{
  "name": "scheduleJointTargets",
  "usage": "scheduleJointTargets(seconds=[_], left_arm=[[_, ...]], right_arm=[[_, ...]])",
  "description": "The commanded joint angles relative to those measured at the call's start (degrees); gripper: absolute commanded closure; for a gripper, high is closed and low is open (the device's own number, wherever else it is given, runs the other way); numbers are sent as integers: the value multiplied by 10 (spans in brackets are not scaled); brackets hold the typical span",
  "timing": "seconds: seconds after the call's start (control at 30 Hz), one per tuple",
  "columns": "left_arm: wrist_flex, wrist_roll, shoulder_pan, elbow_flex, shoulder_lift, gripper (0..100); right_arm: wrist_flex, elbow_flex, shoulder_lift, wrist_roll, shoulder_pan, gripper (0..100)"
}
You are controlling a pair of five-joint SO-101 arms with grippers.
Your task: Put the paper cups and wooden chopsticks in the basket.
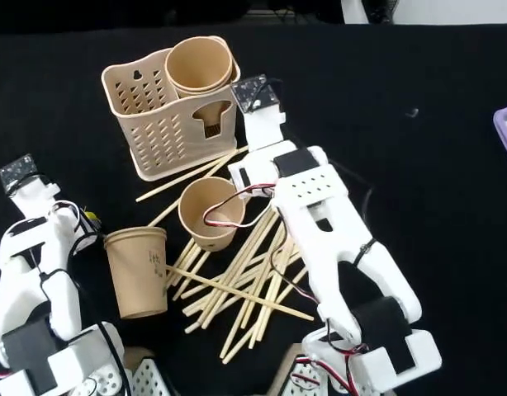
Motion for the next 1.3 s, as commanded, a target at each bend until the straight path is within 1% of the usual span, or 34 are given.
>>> scheduleJointTargets(seconds=[0.0, 0.1, 0.2, 0.27, 0.33, 0.4, 0.67, 0.7, 0.73, 0.8, 0.83, 0.87, 0.93, 1.1, 1.2, 1.27], left_arm=[[-4, 3, -3, -22, 4, 762], [-3, 3, -3, -22, 4, 762], [-3, 3, -3, -22, 5, 762], [-3, 3, -3, -22, 5, 762], [-3, 3, -3, -22, 5, 762], [-3, 3, -3, -19, 4, 762], [-2, 3, -3, -16, 3, 762], [-2, 3, -3, -16, 3, 762], [-2, 3, -3, -16, 3, 762], [-2, 3, -3, -16, 3, 762], [-2, 3, -3, -16, 3, 762], [-2, 3, -3, -16, 3, 762], [-2, 3, -3, -16, 3, 762], [-2, 3, -3, -16, 4, 762], [-2, 3, -3, -17, 4, 762], [-2, 3, -3, -16, 4, 762]], right_arm=[[29, -55, -54, 8, 18, 801], [99, -97, -99, 7, 15, 801], [164, -124, -124, 11, -24, 801], [186, -124, -124, 12, -55, 801], [192, -110, -122, 13, -75, 801], [189, -94, -111, 19, -78, 801], [146, -42, -18, 94, -76, 805], [144, -40, -7, 103, -76, 815], [145, -42, 0, 112, -76, 846], [145, -52, 2, 128, -75, 956], [150, -63, -5, 138, -75, 995], [162, -73, -17, 142, -75, 973], [199, -108, -54, 143, -75, 991], [278, -239, -157, 145, -75, 988], [279, -328, -184, 143, -75, 988], [256, -383, -182, 142, -75, 988]])
